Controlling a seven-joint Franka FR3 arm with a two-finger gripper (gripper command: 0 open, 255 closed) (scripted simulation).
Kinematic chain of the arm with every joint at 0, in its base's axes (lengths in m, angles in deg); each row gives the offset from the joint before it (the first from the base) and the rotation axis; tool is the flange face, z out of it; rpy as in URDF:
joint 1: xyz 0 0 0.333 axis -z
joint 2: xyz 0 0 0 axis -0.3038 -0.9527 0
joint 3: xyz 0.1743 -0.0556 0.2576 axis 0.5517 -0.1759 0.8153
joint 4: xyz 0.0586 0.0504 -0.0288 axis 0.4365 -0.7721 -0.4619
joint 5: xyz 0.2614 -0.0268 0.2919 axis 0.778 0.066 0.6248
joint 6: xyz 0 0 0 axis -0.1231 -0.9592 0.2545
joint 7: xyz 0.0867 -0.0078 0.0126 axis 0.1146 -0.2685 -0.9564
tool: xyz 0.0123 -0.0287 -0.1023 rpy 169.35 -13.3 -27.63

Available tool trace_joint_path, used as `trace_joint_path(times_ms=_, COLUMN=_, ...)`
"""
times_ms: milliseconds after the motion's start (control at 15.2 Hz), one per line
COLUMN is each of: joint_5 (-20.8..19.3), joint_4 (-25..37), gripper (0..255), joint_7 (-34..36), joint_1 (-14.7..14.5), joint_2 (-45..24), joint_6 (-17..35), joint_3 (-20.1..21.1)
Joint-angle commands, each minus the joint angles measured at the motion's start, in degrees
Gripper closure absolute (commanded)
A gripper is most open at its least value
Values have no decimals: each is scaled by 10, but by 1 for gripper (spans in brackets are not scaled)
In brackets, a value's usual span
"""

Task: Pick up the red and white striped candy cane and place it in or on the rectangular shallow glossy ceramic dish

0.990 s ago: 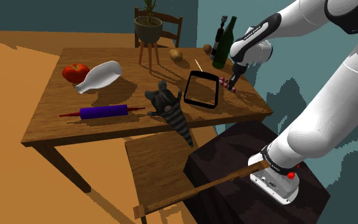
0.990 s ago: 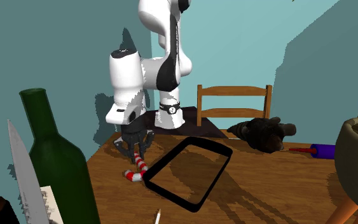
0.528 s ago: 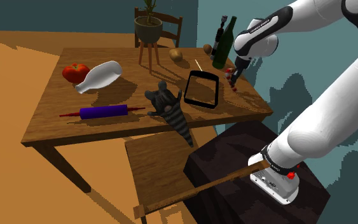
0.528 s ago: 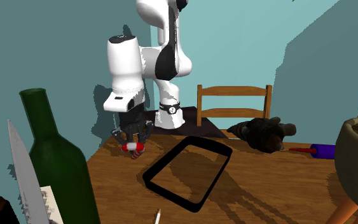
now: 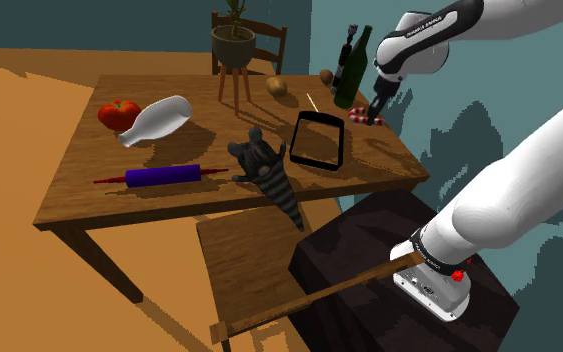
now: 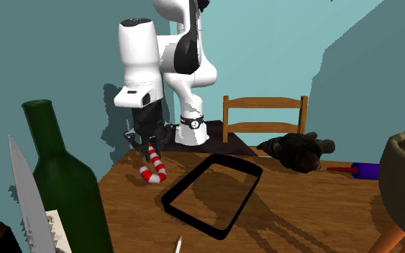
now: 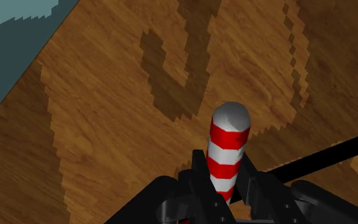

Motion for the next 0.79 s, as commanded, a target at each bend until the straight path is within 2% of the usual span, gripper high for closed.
trace_joint_path(times_ms=0, joint_5=-6, joint_4=6, gripper=255, joint_7=5, joint_1=0, joint_2=10, joint_6=-15, joint_3=1)
trace_joint_path(times_ms=198, joint_5=-14, joint_4=14, gripper=255, joint_7=11, joint_1=1, joint_2=24, joint_6=-35, joint_3=3)
trace_joint_path(times_ms=726, joint_5=-9, joint_4=3, gripper=255, joint_7=135, joint_1=-53, joint_2=42, joint_6=-43, joint_3=75)
